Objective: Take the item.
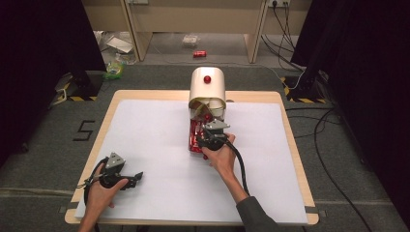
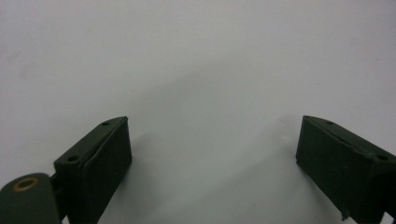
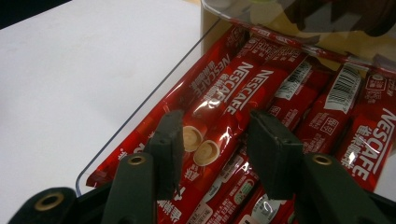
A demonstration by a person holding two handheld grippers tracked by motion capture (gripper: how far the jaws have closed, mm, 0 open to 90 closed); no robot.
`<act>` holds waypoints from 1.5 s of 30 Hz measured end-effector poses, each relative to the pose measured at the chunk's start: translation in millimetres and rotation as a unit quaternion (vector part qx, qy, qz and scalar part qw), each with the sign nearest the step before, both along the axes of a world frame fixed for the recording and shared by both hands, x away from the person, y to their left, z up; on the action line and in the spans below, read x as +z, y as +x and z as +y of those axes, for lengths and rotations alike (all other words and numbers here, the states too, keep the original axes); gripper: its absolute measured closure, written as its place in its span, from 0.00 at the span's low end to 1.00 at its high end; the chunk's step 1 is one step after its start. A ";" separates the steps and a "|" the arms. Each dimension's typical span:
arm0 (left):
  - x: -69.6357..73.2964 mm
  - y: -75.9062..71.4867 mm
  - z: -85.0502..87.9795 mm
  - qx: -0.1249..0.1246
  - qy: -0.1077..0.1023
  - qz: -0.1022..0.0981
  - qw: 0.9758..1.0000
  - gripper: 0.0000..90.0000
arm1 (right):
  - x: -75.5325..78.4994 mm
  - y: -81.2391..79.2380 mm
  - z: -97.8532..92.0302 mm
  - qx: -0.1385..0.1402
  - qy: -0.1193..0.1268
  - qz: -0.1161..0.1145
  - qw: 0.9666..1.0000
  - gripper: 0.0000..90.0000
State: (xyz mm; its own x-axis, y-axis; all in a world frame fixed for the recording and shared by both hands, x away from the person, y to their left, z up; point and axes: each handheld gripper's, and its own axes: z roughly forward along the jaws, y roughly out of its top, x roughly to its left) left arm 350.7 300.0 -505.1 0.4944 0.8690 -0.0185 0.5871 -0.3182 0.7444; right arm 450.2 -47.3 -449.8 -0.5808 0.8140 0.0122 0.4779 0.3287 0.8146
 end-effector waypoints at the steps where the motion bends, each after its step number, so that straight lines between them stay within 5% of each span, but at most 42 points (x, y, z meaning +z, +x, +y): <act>1: 0.0 0.0 0.0 0.000 0.000 0.000 1.000 0.11 | -0.4 -0.6 0.9 -0.001 -0.003 -0.002 1.000 0.62; 5: 0.0 -0.1 -0.1 0.000 0.000 0.000 1.000 0.11 | -1.7 -1.5 4.2 -0.005 -0.020 -0.014 1.000 0.70; 16: 0.0 0.0 0.0 0.000 0.000 0.000 1.000 0.11 | -0.1 0.1 3.4 -0.013 -0.015 -0.028 0.999 0.91; 28: 0.0 0.0 0.0 0.000 0.000 0.000 1.000 0.11 | 16.9 -4.5 -17.4 0.025 0.019 0.001 1.000 0.95; 45: 0.1 0.1 0.1 0.000 0.000 0.001 1.000 0.11 | 31.1 -18.9 -41.5 0.062 0.033 0.015 0.997 0.96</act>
